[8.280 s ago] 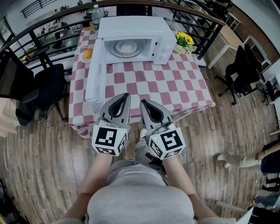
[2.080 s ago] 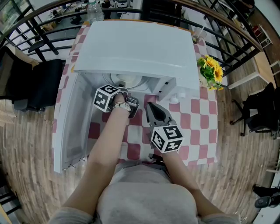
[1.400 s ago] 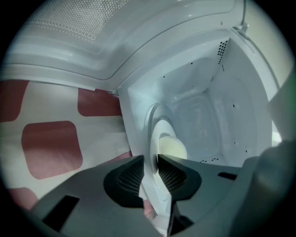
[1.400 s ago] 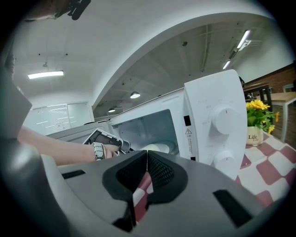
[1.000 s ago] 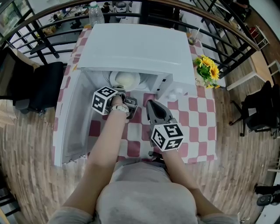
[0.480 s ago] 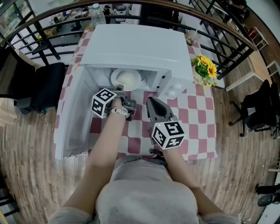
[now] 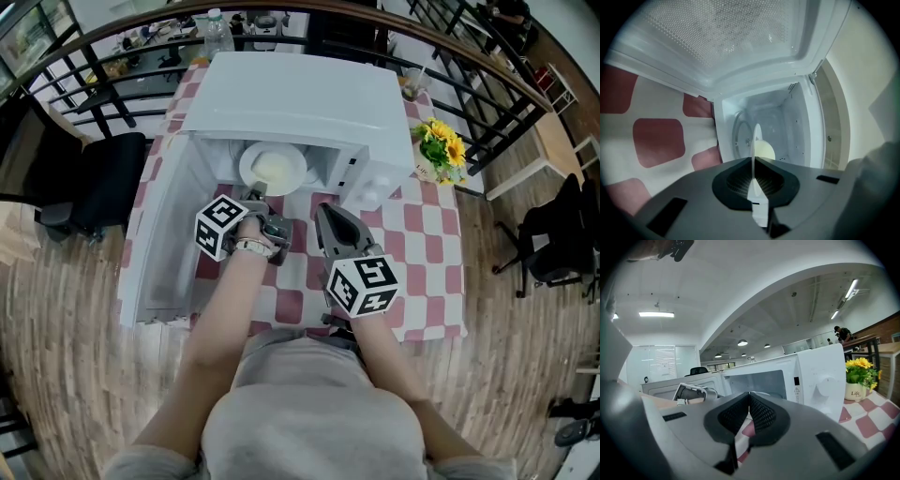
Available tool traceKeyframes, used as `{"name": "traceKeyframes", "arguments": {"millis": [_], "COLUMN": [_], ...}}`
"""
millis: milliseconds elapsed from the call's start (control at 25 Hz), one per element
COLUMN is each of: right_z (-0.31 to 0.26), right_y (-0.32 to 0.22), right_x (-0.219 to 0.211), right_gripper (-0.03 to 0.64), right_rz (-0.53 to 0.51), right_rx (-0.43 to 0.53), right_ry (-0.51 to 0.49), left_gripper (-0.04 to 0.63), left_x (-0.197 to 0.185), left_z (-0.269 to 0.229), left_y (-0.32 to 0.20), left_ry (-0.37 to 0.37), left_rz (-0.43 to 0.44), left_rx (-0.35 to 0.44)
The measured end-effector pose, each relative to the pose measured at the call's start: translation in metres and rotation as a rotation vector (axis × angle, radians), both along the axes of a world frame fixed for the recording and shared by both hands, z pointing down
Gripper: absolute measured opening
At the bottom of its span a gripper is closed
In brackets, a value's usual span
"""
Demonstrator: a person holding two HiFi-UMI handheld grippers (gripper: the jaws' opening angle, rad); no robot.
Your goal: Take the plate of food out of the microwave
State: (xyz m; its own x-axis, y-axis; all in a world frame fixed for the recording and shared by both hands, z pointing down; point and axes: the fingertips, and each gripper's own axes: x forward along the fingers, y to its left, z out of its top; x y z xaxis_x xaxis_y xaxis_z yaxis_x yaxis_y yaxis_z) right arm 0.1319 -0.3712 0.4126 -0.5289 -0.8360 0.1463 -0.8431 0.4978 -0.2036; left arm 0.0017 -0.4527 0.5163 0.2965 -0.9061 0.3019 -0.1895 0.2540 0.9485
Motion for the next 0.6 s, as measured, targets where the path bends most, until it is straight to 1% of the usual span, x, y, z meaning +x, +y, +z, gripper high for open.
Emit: {"name": "traceKeyframes", "arguments": {"millis": [360,600], "right_z": [-0.009,-0.013], "right_y": [0.008,0.011], "right_x": [-0.002,-0.002], "right_gripper": [0.023,0.023], "right_rz": [-0.016,-0.017], "right_rx": [0.028,0.042], "right_ry": [-0.001,0.007], "left_gripper": [0.012,0.012], "left_x": [0.006,0.005], "left_z": [-0.027,-0.041], "left_y": [0.015,0.029], "left_ry": [0.011,0.013], "left_rz": [0.01,0.011], "left_rx": [0.064,0.086]}}
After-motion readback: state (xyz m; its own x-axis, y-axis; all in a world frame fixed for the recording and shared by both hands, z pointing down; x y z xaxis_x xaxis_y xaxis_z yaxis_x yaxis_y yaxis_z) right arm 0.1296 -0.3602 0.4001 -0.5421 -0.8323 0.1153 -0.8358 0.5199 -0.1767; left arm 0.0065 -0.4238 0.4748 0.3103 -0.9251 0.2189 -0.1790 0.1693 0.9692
